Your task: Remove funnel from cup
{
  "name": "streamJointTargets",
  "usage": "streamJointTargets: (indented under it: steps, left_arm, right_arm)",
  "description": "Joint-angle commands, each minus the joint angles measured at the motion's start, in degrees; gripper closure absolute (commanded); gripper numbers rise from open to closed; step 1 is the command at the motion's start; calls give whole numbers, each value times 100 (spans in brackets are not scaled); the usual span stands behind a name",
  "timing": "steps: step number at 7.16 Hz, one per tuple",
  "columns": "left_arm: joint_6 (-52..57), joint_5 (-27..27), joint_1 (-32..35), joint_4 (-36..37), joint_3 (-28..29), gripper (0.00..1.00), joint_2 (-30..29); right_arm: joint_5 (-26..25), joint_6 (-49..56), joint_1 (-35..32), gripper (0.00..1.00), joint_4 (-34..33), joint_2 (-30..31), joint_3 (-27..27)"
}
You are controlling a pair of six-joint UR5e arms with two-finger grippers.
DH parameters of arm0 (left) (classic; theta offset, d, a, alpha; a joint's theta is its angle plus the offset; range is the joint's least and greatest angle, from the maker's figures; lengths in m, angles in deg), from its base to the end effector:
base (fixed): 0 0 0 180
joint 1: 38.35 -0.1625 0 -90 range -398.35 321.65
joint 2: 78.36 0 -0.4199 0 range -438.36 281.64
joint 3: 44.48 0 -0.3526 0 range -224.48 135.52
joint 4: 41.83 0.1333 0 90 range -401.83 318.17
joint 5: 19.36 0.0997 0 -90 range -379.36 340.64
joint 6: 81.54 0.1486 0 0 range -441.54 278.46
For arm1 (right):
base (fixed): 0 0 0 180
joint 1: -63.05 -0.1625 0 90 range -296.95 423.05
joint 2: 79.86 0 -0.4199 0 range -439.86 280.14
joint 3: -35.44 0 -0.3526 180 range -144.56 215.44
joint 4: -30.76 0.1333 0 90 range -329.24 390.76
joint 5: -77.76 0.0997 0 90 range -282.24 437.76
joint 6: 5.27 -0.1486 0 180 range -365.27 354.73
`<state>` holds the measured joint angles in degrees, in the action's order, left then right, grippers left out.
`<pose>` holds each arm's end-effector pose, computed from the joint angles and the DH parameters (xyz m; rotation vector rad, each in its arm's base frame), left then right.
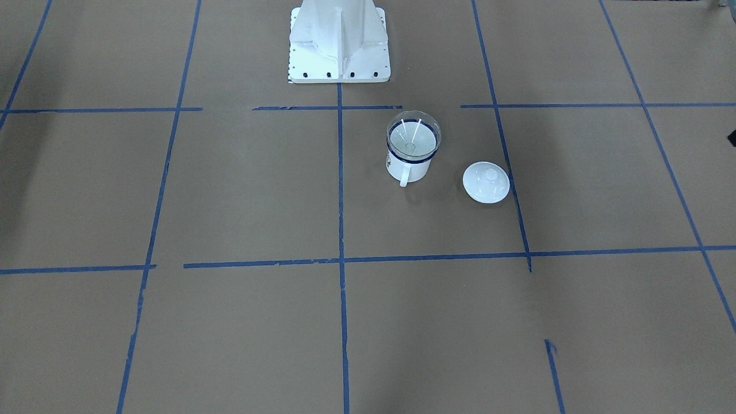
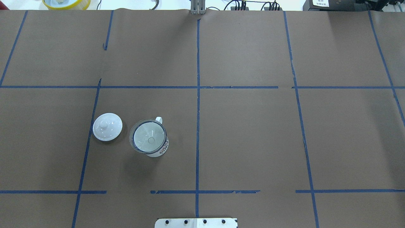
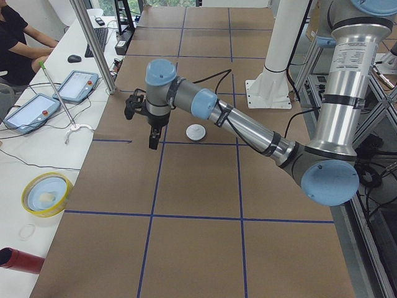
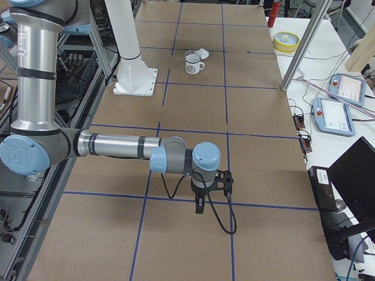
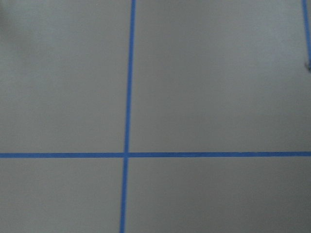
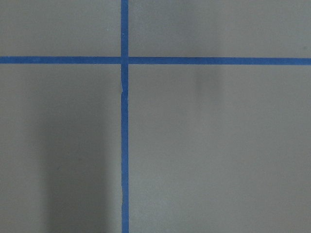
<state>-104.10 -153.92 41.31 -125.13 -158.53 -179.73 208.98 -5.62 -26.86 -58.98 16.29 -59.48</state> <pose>0.0627 -0.5054 0.4147 0.2401 0.8631 -0.0040 0.0347 -0.4054 0.7010 -0.0190 -0.7193 0.0104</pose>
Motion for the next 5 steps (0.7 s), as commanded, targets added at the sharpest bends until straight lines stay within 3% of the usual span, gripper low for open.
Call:
streamJointTargets:
  steps: [1, 5]
  left_arm:
    - [-1567, 339, -1281, 86, -293, 0, -881]
    - [-3462, 1998, -3382, 303, -320, 0, -1744]
  right_arm:
    - [0, 0, 0, 0, 0, 0, 0]
    - [0, 0, 0, 0, 0, 0, 0]
